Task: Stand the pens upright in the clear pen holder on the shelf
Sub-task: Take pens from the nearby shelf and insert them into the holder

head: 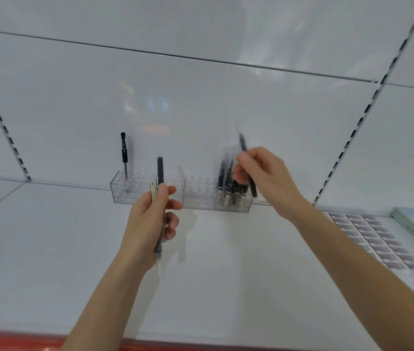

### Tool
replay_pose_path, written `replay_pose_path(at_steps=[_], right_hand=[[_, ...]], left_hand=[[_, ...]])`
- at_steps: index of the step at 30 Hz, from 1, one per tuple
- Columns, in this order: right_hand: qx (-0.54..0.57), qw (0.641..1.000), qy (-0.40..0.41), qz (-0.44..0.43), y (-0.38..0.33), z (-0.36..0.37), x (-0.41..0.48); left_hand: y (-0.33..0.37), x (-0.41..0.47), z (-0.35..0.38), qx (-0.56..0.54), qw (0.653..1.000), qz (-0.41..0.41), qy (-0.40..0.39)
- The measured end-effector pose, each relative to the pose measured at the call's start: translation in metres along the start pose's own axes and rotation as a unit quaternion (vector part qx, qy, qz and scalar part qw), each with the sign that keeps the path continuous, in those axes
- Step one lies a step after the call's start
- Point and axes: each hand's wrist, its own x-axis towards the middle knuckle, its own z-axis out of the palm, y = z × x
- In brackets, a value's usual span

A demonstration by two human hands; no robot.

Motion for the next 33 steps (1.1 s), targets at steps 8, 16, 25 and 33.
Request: replay_pose_path(at_steps=[8,16,25,33], right_hand=[[-0.047,0.997,0.043,-0.053,-0.016,0.001,0.032],[-0.030,0.996,0.067,-0.053,-0.022,0.009,0.044],[0.056,0.996,0.068,-0.004,-0.022,0.006,0.049],[0.044,0.997,0.057,-0.023,-0.024,0.003,0.046]], left_hand=[[-0.006,0.001,-0.001,-0.037,0.999,0.014,-0.012],[-0.008,0.003,-0.005,-0.045,0.998,0.012,-0.031],[-0.009,0.005,-0.007,-0.073,0.997,0.007,-0.037],[-0.009,0.004,-0.005,-0.086,0.994,0.018,-0.064]])
